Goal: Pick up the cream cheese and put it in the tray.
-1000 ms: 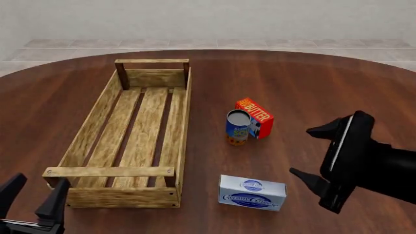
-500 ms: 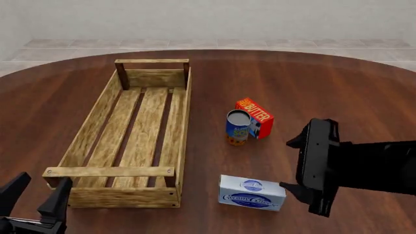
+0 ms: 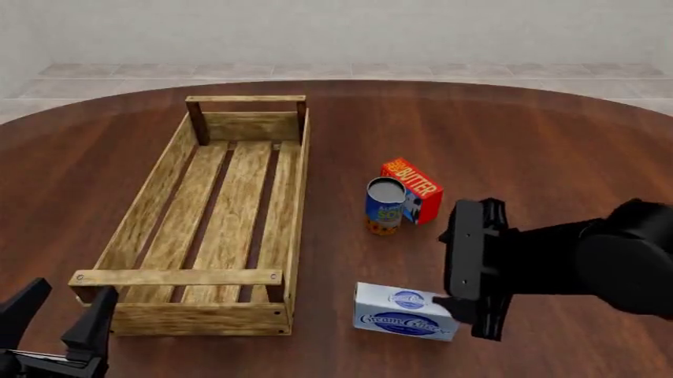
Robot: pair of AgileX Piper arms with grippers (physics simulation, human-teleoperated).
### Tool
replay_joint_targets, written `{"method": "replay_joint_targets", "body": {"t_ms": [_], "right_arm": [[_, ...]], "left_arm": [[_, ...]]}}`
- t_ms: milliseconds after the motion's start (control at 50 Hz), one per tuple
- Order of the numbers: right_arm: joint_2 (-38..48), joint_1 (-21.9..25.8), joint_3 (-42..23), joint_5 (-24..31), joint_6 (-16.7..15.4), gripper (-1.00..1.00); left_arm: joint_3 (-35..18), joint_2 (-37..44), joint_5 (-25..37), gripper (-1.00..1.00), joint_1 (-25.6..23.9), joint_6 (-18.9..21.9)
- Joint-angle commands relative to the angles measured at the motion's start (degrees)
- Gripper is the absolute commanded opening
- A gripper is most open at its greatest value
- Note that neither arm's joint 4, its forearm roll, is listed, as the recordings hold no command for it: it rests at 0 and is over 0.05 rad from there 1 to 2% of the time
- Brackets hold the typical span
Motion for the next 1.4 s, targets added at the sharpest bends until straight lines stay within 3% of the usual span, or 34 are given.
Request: {"method": "replay_joint_targets", "body": {"t_ms": [20,160,360,960,1200,1400], "right_arm": [[3.9,1.2,0.8,-2.3,0.1,1.0],[5.9,1.4,1.4,-4.6,-0.1,1.0],[7.9,-0.5,3.7,-8.5,-3.0,1.0],[15.4,2.4,5.3,-14.1,1.4,1.0],[17.5,0.5,5.8,-16.1,0.2,1.0],[20.6,2.0,5.4,-17.4,3.2,1.0]], "left_arm": [[0.0,-0.1,0.1,1.0,-0.2,0.2],[0.0,0.2,-0.2,1.0,-0.2,0.2],[0.0,-0.1,0.1,1.0,-0.3,0.3],[0.0,0.4,0.0,1.0,-0.5,0.7],[0.0,1.3,-0.6,1.0,-0.7,0.8],[0.0,2.1,-1.4,1.0,-0.7,0.9]]}}
